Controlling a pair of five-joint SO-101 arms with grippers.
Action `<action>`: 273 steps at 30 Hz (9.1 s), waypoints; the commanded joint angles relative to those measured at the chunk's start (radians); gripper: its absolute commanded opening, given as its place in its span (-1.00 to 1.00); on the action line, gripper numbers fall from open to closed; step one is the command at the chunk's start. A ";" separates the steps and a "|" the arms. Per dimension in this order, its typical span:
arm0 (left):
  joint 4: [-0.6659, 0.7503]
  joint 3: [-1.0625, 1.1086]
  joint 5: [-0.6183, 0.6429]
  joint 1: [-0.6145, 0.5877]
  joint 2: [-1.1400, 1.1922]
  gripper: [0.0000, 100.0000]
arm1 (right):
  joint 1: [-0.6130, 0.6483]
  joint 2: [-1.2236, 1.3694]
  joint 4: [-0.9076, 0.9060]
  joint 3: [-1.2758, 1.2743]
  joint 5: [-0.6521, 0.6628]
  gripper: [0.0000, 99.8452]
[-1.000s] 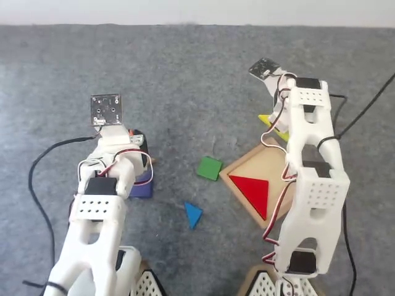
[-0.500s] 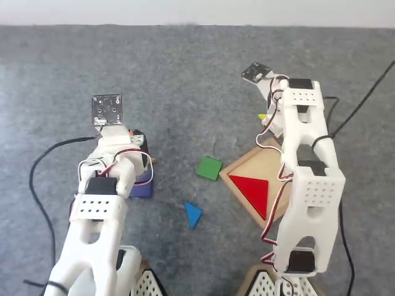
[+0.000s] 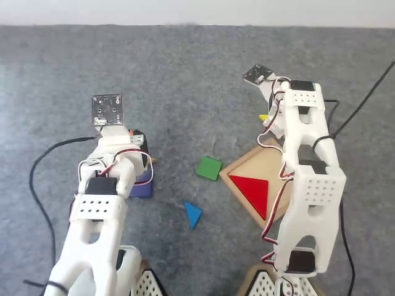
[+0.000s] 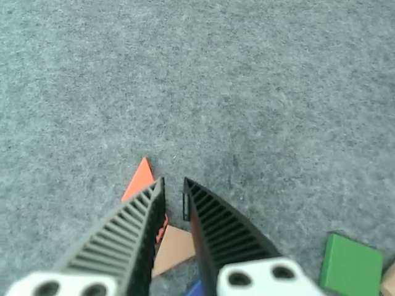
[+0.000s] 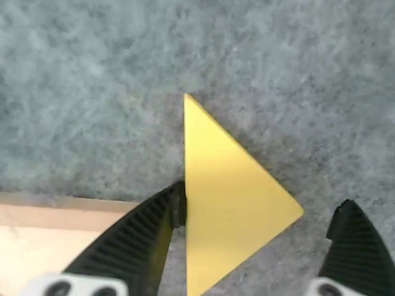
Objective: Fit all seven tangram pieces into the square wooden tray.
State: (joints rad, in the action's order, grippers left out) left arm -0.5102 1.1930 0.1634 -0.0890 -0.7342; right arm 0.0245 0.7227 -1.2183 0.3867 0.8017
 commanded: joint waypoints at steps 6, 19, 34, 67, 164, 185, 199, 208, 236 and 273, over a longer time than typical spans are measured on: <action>0.028 -0.012 -0.009 0.009 0.000 -0.91 | -0.016 0.008 0.016 0.008 0.063 -0.24; 0.028 -0.010 -0.009 0.009 -0.002 -0.91 | -0.031 0.056 -0.140 0.103 0.063 -0.24; 0.028 -0.008 -0.009 0.009 0.000 -0.91 | -0.039 0.255 -0.245 0.460 0.021 -0.24; 0.028 -0.007 -0.011 0.003 0.002 -0.91 | -0.045 0.331 -0.346 0.641 0.009 -0.63; 0.028 -0.007 -0.011 0.009 0.002 -0.91 | -0.251 0.015 -0.147 0.083 -0.845 -0.41; 0.028 -0.007 -0.011 0.008 0.002 -0.91 | -0.196 -0.232 -0.248 0.083 -0.718 -0.49; 0.028 -0.007 -0.011 0.008 0.002 -0.91 | -0.216 -0.147 -0.219 0.084 -0.523 -0.35; 0.028 -0.007 -0.011 0.008 0.002 -0.91 | -0.214 -0.053 -0.185 0.083 -0.506 -0.21; 0.028 -0.007 -0.011 0.008 0.002 -0.91 | -0.254 -0.019 -0.211 0.084 -0.675 -0.41; 0.028 -0.007 -0.011 0.003 0.002 -0.91 | -0.234 0.008 -0.199 0.003 -0.801 -0.28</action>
State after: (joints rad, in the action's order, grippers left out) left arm -0.5102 1.1930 0.1634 -0.0890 -0.7342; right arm -0.2056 0.7119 -1.4285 0.3514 -0.0146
